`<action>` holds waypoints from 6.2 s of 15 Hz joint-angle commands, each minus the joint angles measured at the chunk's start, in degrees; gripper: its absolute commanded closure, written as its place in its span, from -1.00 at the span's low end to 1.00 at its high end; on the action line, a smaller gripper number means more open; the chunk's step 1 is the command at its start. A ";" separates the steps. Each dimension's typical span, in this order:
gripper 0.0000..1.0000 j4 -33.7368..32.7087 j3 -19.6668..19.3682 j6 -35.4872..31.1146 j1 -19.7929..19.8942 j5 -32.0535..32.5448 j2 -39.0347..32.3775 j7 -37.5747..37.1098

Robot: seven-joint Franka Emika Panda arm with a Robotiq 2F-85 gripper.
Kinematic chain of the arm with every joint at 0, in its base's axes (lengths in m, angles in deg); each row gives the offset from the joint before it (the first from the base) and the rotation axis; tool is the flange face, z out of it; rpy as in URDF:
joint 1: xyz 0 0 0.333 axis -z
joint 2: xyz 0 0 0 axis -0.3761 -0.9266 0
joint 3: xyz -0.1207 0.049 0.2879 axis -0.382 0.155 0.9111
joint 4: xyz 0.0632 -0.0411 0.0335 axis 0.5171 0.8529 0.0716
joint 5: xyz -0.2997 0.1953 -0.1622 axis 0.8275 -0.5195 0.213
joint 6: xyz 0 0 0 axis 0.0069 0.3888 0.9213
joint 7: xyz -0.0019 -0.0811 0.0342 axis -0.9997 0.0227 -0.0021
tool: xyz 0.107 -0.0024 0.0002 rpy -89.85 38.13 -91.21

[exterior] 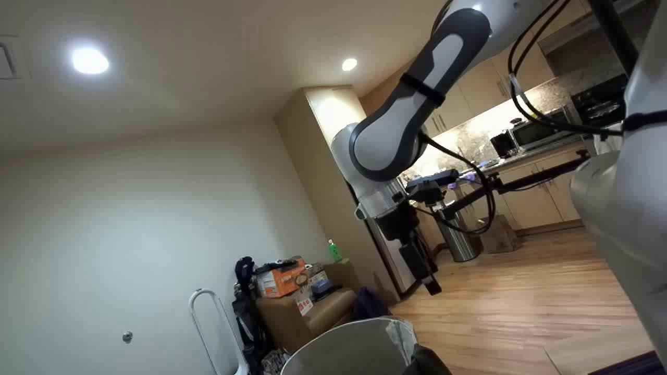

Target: Pick up one cloth from the couch and put it in the bag

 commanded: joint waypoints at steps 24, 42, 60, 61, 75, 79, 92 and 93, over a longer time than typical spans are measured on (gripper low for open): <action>-1.00 -20.54 13.59 -10.29 -10.81 1.47 -33.49 0.04; -1.00 -41.99 22.92 -15.75 -18.91 0.54 -55.63 6.31; -1.00 -63.80 24.53 -41.59 -24.05 -0.77 -86.50 -2.83; -1.00 -66.78 26.09 -41.39 -23.38 -1.85 -89.58 -0.70; -1.00 -91.72 24.10 -20.10 -31.31 -0.06 -107.48 1.70; -1.00 -103.54 23.84 -15.50 -33.33 0.38 -116.66 3.69; -1.00 -110.06 13.14 -18.62 -40.12 6.28 -122.97 1.38; -1.00 -110.06 14.01 -18.97 -39.86 5.69 -122.80 1.47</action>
